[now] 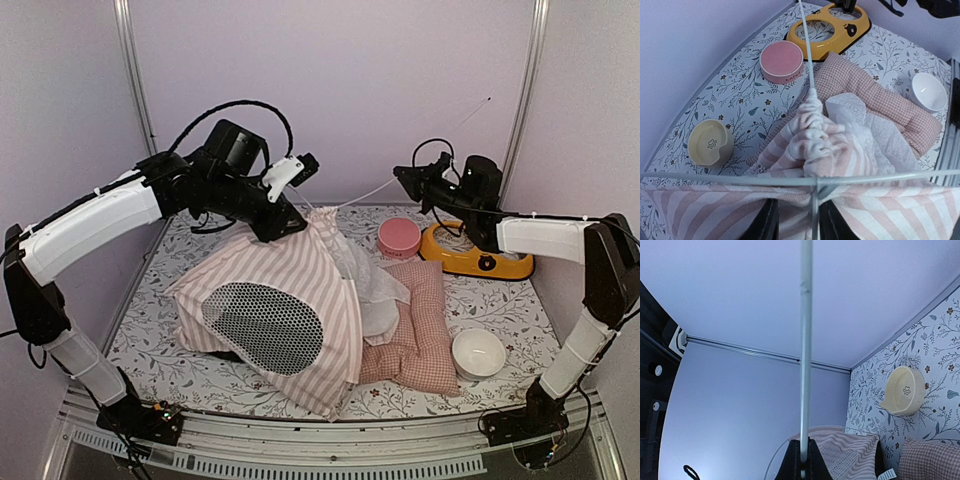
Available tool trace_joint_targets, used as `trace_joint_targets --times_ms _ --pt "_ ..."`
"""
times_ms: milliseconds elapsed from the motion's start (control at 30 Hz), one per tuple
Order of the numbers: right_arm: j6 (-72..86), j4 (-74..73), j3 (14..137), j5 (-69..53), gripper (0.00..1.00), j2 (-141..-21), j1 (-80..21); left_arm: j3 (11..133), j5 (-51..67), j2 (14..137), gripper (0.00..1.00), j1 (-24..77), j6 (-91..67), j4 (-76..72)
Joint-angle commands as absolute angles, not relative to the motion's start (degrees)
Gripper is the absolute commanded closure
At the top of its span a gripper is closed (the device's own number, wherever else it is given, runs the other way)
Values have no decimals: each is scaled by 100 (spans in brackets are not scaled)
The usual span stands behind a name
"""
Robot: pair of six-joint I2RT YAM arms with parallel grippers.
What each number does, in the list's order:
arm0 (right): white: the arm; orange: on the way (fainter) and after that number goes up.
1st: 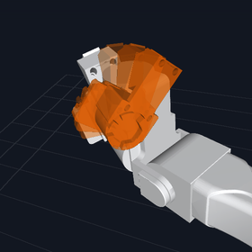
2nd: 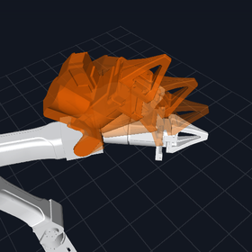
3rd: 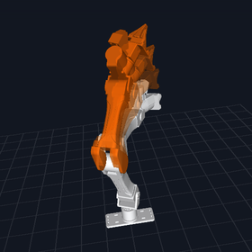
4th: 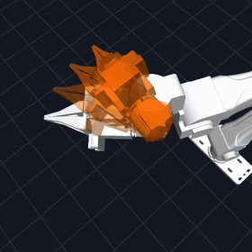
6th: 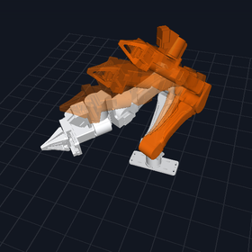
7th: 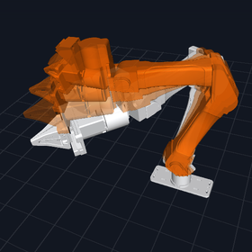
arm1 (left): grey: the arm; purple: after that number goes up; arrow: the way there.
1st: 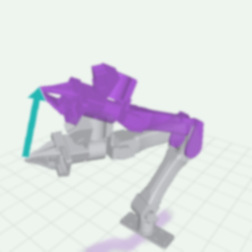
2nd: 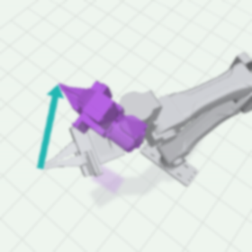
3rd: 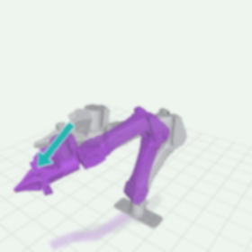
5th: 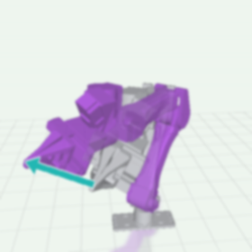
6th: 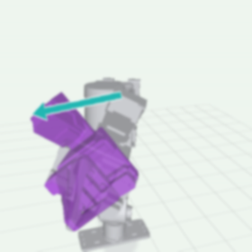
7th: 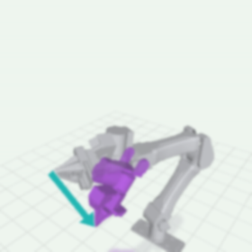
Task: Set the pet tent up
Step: Adjust the tent pole of the tent.
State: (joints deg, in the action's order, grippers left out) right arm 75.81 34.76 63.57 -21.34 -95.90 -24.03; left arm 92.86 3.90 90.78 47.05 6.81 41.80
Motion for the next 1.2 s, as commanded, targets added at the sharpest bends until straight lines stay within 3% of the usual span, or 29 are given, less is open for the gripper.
trace_joint_targets --times_ms 0,400,700,1167 --pt "7643 4003 6561 -2625 100 -9704 -2663 9417 336 9018 71 4792 588 3438" --pt "7920 4343 6888 -2823 100 -9795 -3247 9251 330 8849 76 4797 500 2234" --pt "7237 3966 7225 -2722 100 -9949 -3875 9474 397 9137 79 4774 566 1958" --pt "6117 3096 7717 -2646 100 -10283 -4541 9431 602 9269 97 4570 434 1547"
